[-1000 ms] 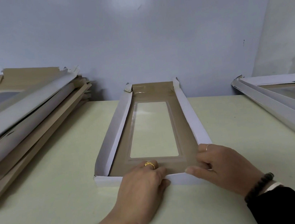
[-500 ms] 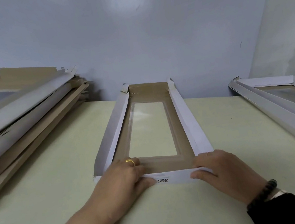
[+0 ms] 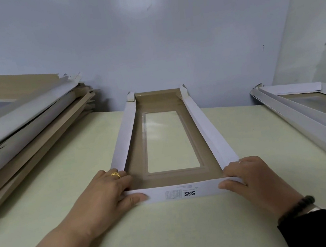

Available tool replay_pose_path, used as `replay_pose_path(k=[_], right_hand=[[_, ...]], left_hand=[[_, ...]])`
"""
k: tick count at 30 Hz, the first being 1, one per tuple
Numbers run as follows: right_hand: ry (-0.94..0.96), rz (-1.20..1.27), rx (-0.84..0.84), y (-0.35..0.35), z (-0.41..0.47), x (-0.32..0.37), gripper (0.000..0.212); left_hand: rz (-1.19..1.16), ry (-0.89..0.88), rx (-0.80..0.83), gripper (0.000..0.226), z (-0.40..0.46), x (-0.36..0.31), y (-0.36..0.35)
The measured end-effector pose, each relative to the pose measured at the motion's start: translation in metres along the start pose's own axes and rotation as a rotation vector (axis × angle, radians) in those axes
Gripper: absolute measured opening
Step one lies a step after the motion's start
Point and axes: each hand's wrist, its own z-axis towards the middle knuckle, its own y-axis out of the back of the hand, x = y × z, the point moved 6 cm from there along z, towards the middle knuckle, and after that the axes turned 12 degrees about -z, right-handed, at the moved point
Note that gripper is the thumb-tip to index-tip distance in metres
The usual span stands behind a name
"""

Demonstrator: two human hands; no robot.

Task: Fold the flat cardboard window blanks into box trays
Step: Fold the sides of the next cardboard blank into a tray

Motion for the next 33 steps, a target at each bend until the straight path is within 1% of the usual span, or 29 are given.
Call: replay_pose_path(k=[3, 5, 8, 11, 13, 15, 16, 18, 19, 21, 23, 24, 26, 28, 29, 30, 32, 33], right_hand=[[-0.005, 0.006, 0.011, 0.000, 0.000, 0.001, 0.029], [-0.008, 0.019, 0.019, -0.001, 0.000, 0.000, 0.030], [0.001, 0.017, 0.021, -0.001, 0.000, 0.000, 0.031], [-0.005, 0.031, 0.027, 0.000, 0.000, 0.002, 0.031], [-0.008, 0.039, 0.044, 0.002, -0.001, 0.005, 0.036], [-0.010, 0.024, 0.072, 0.003, -0.002, 0.009, 0.038], [-0.011, 0.031, 0.085, 0.003, -0.002, 0.013, 0.036], [0.022, 0.115, 0.116, 0.003, -0.004, 0.028, 0.035], [0.039, 0.180, 0.132, 0.004, -0.005, 0.038, 0.036], [0.061, 0.365, 0.151, 0.005, -0.006, 0.054, 0.031], [-0.006, 0.511, 0.140, 0.006, -0.004, 0.047, 0.020], [-0.026, 0.515, 0.113, 0.007, -0.005, 0.038, 0.026], [0.025, 0.330, 0.065, 0.006, -0.006, 0.025, 0.041], [0.051, 0.138, 0.075, -0.001, -0.004, 0.020, 0.043], [0.063, 0.076, 0.078, -0.004, -0.003, 0.022, 0.038], [0.080, 0.035, 0.047, -0.004, -0.001, 0.027, 0.031], [0.148, -0.010, -0.039, -0.002, 0.004, 0.048, 0.017], [0.196, -0.014, -0.067, -0.002, 0.006, 0.061, 0.012]], left_hand=[[-0.014, 0.040, -0.046, 0.072, -0.001, 0.005, 0.001], [-0.047, 0.033, -0.065, 0.081, -0.001, 0.005, 0.001], [-0.069, 0.089, -0.038, 0.086, -0.002, 0.007, 0.002], [-0.033, 0.146, -0.006, 0.086, -0.003, 0.012, 0.001], [-0.047, 0.141, 0.036, 0.075, -0.003, 0.009, -0.001], [-0.085, 0.080, 0.042, 0.043, -0.002, 0.002, -0.001], [-0.087, 0.055, 0.021, 0.028, -0.002, 0.000, 0.001], [-0.046, 0.064, 0.015, 0.012, -0.003, 0.007, 0.004], [-0.018, 0.102, 0.046, 0.007, -0.004, 0.013, 0.004], [0.000, 0.161, 0.061, 0.011, -0.008, 0.029, 0.005], [0.016, 0.232, 0.046, 0.011, -0.009, 0.042, 0.010], [0.027, 0.266, 0.030, 0.009, -0.009, 0.044, 0.012], [0.049, 0.258, 0.001, 0.015, -0.009, 0.040, 0.016], [0.077, 0.202, -0.022, 0.029, -0.008, 0.022, 0.019], [0.059, 0.157, -0.017, 0.037, -0.006, 0.007, 0.017], [0.013, 0.117, -0.005, 0.042, -0.004, -0.010, 0.015], [-0.120, 0.009, 0.022, 0.040, -0.002, -0.049, 0.003], [-0.137, -0.040, 0.046, 0.043, -0.001, -0.066, -0.004]])
